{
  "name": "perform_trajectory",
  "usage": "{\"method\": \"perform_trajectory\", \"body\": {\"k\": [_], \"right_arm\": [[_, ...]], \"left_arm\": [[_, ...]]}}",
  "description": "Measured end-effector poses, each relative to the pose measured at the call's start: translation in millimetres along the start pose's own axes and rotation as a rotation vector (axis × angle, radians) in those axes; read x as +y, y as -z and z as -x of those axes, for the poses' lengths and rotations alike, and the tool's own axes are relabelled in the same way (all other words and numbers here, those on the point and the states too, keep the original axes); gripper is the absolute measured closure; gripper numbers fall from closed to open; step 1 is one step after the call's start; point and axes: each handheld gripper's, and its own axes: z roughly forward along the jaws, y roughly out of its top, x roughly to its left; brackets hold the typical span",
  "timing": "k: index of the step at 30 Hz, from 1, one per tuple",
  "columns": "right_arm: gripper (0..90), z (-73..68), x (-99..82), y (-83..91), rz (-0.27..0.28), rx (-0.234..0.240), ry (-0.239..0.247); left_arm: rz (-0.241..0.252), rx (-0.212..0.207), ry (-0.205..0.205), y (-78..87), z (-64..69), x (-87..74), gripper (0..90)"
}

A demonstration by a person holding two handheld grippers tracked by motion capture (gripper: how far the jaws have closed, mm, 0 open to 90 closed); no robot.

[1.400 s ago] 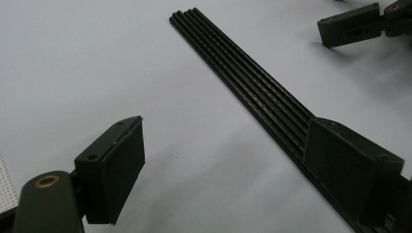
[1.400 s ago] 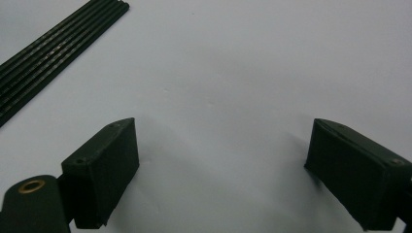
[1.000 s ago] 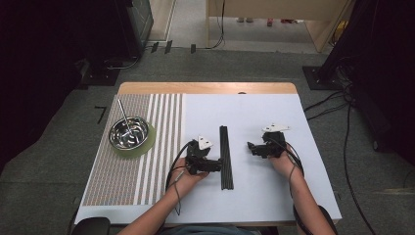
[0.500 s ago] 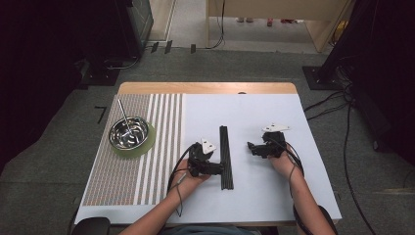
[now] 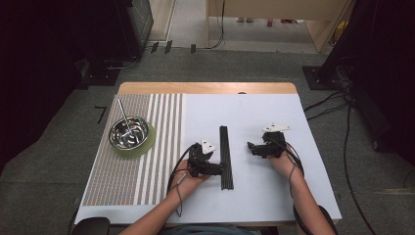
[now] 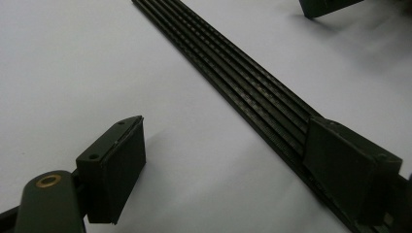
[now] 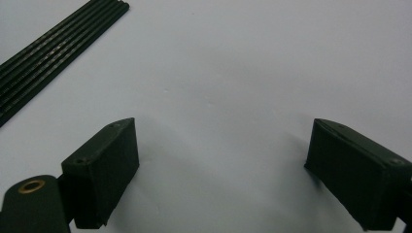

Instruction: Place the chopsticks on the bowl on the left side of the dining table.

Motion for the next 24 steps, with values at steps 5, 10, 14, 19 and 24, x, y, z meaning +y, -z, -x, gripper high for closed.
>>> {"method": "perform_trajectory", "body": {"k": [5, 10, 14, 19, 24], "right_arm": [[11.1, 0.0, 0.0, 0.0, 0.000, 0.000, 0.000], [11.1, 0.0, 0.0, 0.0, 0.000, 0.000, 0.000], [11.1, 0.0, 0.0, 0.0, 0.000, 0.000, 0.000], [11.1, 0.0, 0.0, 0.0, 0.000, 0.000, 0.000], [11.1, 0.0, 0.0, 0.1, 0.000, 0.000, 0.000]], "left_arm": [[-0.003, -0.002, -0.001, 0.4, -0.2, 0.0, 16.4], [-0.006, 0.006, -0.021, 2.1, 0.2, -0.1, 25.2], [-0.010, 0.017, -0.041, 2.0, 2.0, -0.7, 25.3], [-0.012, 0.005, -0.083, 2.9, 2.7, -3.7, 21.4], [-0.009, 0.024, -0.071, 6.0, -1.3, -3.0, 33.2]]}}
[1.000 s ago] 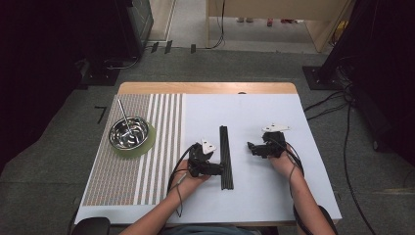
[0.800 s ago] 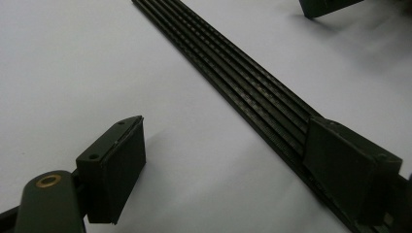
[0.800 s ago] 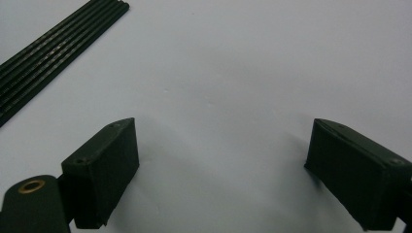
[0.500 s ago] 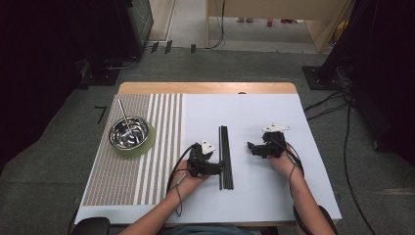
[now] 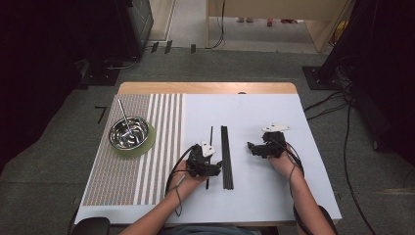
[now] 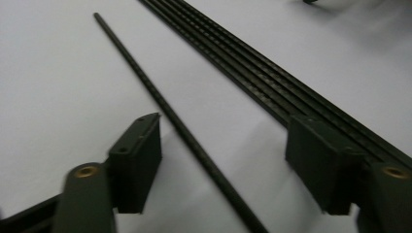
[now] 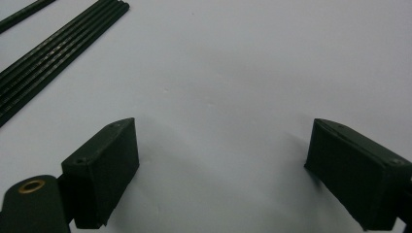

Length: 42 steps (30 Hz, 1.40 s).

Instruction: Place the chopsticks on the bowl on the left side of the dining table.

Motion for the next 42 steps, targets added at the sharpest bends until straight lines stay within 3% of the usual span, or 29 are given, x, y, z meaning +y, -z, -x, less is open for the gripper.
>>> {"method": "perform_trajectory", "body": {"k": [7, 14, 21, 24, 28, 30, 42], "right_arm": [[11.1, 0.0, 0.0, 0.0, 0.000, 0.000, 0.000], [11.1, -0.1, 0.0, 0.0, 0.001, -0.001, 0.000], [11.1, 0.0, 0.0, 0.0, 0.000, 0.000, 0.001], [11.2, -0.1, 0.0, 0.0, 0.000, -0.001, 0.000], [11.1, 0.1, 0.0, -0.1, 0.002, -0.001, 0.003], [11.1, 0.1, 0.0, -0.1, 0.002, -0.001, 0.003], [11.1, 0.0, -0.1, -0.1, 0.001, -0.001, 0.001]], "left_arm": [[-0.027, 0.016, 0.019, 5.1, -11.4, 2.5, 63.4], [-0.050, 0.017, 0.036, 7.4, -18.4, 4.1, 79.4], [-0.077, 0.012, 0.053, 10.7, -26.1, 7.1, 83.1], [-0.082, -0.007, 0.098, 11.1, -32.3, 6.7, 83.1], [-0.094, 0.008, 0.086, 11.8, -34.6, 7.9, 83.8], [-0.096, 0.004, 0.107, 12.7, -38.0, 8.1, 84.5], [-0.114, 0.007, 0.123, 15.1, -49.4, 8.8, 86.0]]}}
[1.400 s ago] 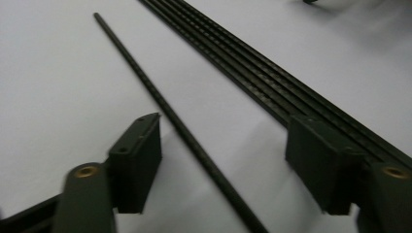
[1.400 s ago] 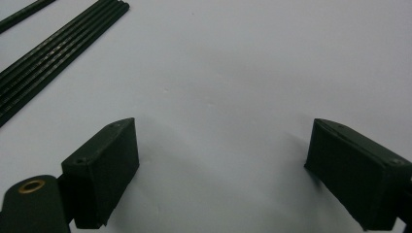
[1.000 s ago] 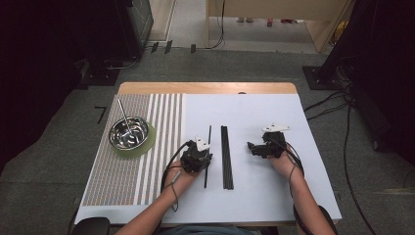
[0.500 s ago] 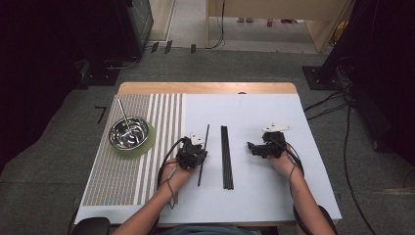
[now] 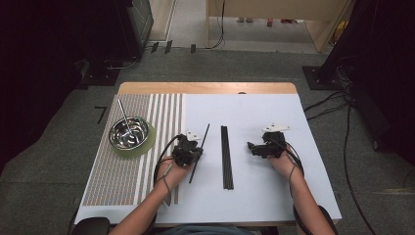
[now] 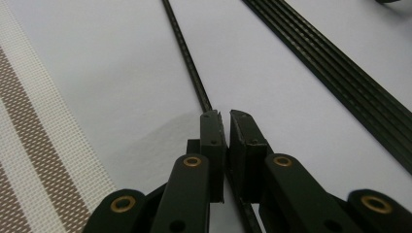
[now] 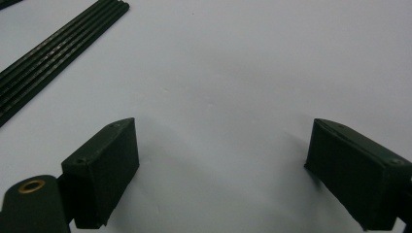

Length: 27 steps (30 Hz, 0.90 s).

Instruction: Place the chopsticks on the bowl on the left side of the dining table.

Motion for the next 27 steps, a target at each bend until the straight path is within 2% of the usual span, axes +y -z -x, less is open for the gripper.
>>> {"method": "perform_trajectory", "body": {"k": [6, 11, 13, 14, 20, 24, 27], "right_arm": [[11.1, 0.0, 0.0, 0.0, 0.000, 0.000, 0.000], [11.1, 0.0, 0.0, 0.0, 0.000, 0.000, 0.001], [11.1, 0.0, 0.0, 0.0, 0.000, 0.000, 0.001], [11.1, 0.0, 0.0, 0.0, -0.001, -0.001, 0.001], [11.1, 0.1, 0.0, -0.1, 0.001, 0.000, 0.003], [11.1, 0.1, 0.0, -0.1, 0.000, 0.000, 0.003], [11.1, 0.0, 0.0, -0.1, 0.001, -0.001, 0.003]], "left_arm": [[-0.006, -0.005, 0.007, 0.4, -3.5, 0.5, 86.5], [-0.014, 0.001, -0.005, -2.1, -3.1, 0.2, 84.6], [-0.006, 0.020, -0.030, -2.1, 0.3, -0.8, 85.1], [-0.012, 0.018, -0.027, -1.8, -0.1, 0.3, 85.4], [-0.032, 0.010, -0.023, 1.6, -8.5, 3.6, 87.6], [-0.036, 0.005, -0.036, 2.4, -12.0, 3.9, 87.6], [-0.034, -0.007, -0.025, 2.4, -15.6, 3.1, 87.6]]}}
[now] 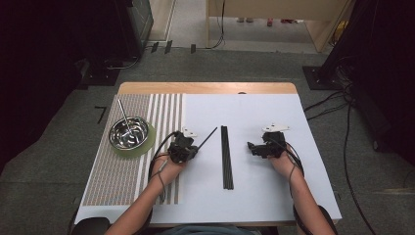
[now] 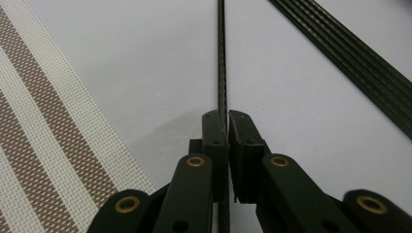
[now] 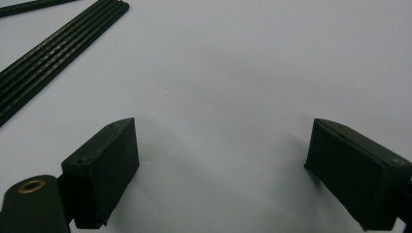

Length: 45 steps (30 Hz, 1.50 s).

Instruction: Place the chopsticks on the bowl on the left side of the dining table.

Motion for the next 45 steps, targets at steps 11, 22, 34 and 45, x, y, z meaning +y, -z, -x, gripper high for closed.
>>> {"method": "perform_trajectory", "body": {"k": [11, 22, 34, 45], "right_arm": [[11.2, -0.1, 0.0, -0.1, 0.000, 0.000, 0.001], [11.1, -0.2, 0.0, 0.0, -0.001, 0.000, -0.002], [11.1, -0.3, 0.0, -0.1, 0.001, 0.000, -0.003], [11.1, -0.2, 0.0, -0.1, 0.001, 0.000, -0.002]], "left_arm": [[0.032, 0.008, -0.015, -2.4, 1.4, -6.2, 87.0], [0.007, -0.020, 0.014, 0.9, -5.5, -2.9, 87.6], [0.001, -0.042, 0.026, 13.4, -14.5, 1.7, 87.6], [-0.010, -0.049, 0.022, 20.8, -22.6, 3.2, 87.5]]}}
